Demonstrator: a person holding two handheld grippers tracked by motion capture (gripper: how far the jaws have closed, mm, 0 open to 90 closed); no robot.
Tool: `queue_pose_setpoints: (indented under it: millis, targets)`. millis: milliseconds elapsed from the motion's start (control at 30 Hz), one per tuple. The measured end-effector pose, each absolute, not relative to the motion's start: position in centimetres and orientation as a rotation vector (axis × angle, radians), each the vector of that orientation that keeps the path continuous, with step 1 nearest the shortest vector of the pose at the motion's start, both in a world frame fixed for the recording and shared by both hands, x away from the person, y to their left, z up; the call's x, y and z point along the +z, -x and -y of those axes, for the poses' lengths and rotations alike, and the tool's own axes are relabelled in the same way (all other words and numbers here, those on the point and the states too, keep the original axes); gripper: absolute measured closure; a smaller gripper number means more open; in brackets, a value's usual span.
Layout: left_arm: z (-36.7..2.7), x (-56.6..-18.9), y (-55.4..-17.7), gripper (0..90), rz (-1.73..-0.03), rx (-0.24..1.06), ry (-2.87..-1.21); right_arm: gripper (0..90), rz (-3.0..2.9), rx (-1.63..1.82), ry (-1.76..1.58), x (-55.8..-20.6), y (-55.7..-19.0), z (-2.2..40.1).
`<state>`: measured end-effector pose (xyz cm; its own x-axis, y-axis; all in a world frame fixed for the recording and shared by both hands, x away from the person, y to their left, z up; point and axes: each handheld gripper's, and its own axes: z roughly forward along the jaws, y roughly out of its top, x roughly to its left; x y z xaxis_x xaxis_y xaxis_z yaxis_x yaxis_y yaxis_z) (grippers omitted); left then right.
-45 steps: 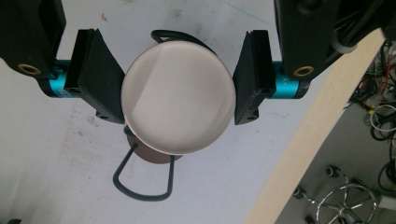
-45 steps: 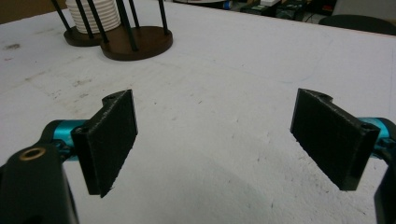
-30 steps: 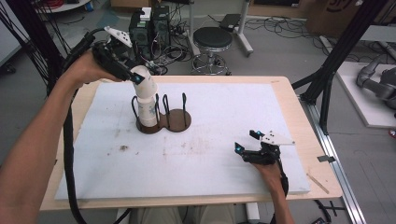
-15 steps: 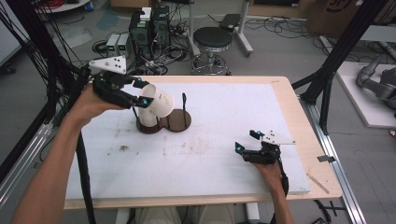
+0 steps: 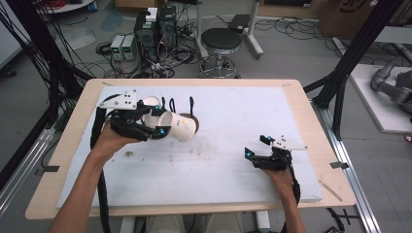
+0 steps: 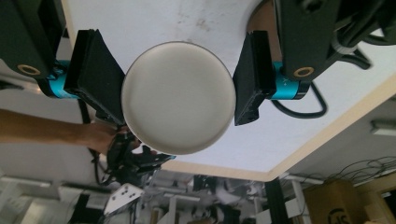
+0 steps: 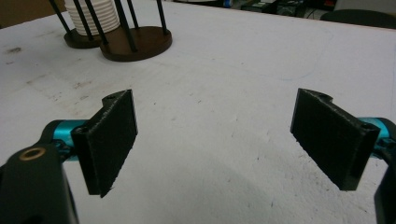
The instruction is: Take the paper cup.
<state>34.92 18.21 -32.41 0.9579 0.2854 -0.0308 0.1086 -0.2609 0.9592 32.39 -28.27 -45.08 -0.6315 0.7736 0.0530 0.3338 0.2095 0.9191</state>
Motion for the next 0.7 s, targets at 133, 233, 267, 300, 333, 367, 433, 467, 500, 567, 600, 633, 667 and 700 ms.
queue_pose_setpoints:
  millis: [133,233,267,300,333,367,433,467,500,567,600,633,667,700]
  targets:
    - [-18.5,-34.5,-34.7,36.8,-0.31,0.175,-1.802,15.0,-2.073,1.403,-1.028,-45.1,-32.3,28.2]
    - [-18.9,-35.6,-34.8,36.8,-0.324,0.164,-1.804,15.0,-2.072,1.403,-1.03,-45.1,-32.3,28.2]
    - [-18.9,-35.7,-34.8,36.7,-0.328,0.164,-1.802,15.0,-2.072,1.403,-1.032,-45.1,-32.3,28.2]
    - [-18.9,-35.9,-34.8,36.8,-0.33,0.16,-1.799,15.0,-2.073,1.402,-1.028,-45.1,-32.3,28.2]
    - [-19.0,-36.0,-34.7,36.7,-0.33,0.155,-1.803,15.0,-2.075,1.399,-1.03,-45.1,-32.4,28.2]
    - [-19.0,-36.1,-34.7,36.7,-0.329,0.156,-1.807,15.0,-2.075,1.398,-1.03,-45.1,-32.4,28.2]
    - [-18.9,-36.3,-34.7,36.7,-0.324,0.152,-1.814,15.0,-2.076,1.396,-1.032,-45.1,-32.4,28.2]
    - [-18.8,-36.4,-34.7,36.7,-0.325,0.143,-1.815,15.0,-2.074,1.398,-1.03,-45.1,-32.4,28.2]
    - [-18.7,-36.5,-34.7,36.7,-0.32,0.138,-1.819,15.0,-2.072,1.395,-1.029,-45.1,-32.3,28.2]
    - [-18.6,-36.7,-34.8,36.7,-0.315,0.129,-1.824,15.0,-2.072,1.394,-1.03,-45.1,-32.3,28.1]
    - [-18.5,-36.9,-34.8,36.8,-0.315,0.126,-1.823,15.0,-2.07,1.394,-1.024,-45.1,-32.3,28.1]
    - [-18.5,-37.1,-34.9,36.7,-0.316,0.118,-1.827,15.0,-2.07,1.394,-1.024,-45.1,-32.3,28.1]
    - [-18.4,-37.3,-34.9,36.8,-0.319,0.121,-1.832,15.0,-2.072,1.395,-1.03,-45.1,-32.3,28.2]
    - [-18.3,-37.4,-34.9,36.7,-0.321,0.122,-1.836,15.0,-2.072,1.397,-1.029,-45.1,-32.3,28.2]
